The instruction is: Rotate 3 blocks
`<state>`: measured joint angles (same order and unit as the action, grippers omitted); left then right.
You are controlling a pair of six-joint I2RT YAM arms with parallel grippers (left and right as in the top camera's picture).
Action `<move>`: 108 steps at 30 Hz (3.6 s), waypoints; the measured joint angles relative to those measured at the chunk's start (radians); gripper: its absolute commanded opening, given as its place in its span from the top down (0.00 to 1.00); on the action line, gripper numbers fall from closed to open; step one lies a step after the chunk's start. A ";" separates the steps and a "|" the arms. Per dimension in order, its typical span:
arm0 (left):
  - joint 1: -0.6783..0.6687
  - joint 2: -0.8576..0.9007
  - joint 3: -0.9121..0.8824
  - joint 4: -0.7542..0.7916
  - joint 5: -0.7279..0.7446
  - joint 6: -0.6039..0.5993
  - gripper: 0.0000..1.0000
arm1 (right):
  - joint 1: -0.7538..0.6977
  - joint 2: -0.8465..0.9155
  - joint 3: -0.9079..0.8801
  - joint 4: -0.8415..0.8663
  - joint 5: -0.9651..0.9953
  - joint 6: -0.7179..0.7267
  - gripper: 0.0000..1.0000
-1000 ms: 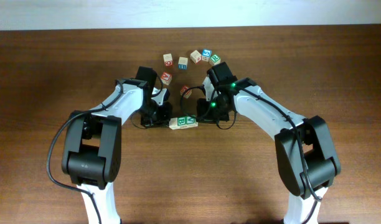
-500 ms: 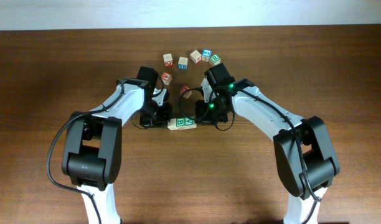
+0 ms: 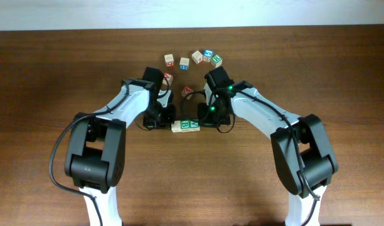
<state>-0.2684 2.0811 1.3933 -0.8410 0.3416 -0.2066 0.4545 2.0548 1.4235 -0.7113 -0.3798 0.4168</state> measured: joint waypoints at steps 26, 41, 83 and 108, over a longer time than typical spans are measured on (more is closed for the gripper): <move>0.032 -0.004 0.010 -0.049 -0.061 0.021 1.00 | -0.043 0.026 0.000 -0.040 -0.060 0.001 0.96; 0.035 -0.004 0.030 -0.072 0.073 0.136 1.00 | -0.043 0.026 0.000 -0.041 -0.119 -0.028 0.96; 0.034 -0.004 0.062 -0.105 -0.017 0.135 1.00 | -0.003 0.026 0.090 -0.098 -0.151 -0.005 0.96; 0.013 -0.004 0.066 -0.099 0.051 0.135 1.00 | 0.131 -0.012 0.209 -0.089 -0.070 0.010 0.96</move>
<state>-0.2558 2.0773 1.4590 -0.9398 0.3927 -0.0711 0.5854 2.0430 1.6325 -0.7998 -0.4496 0.4267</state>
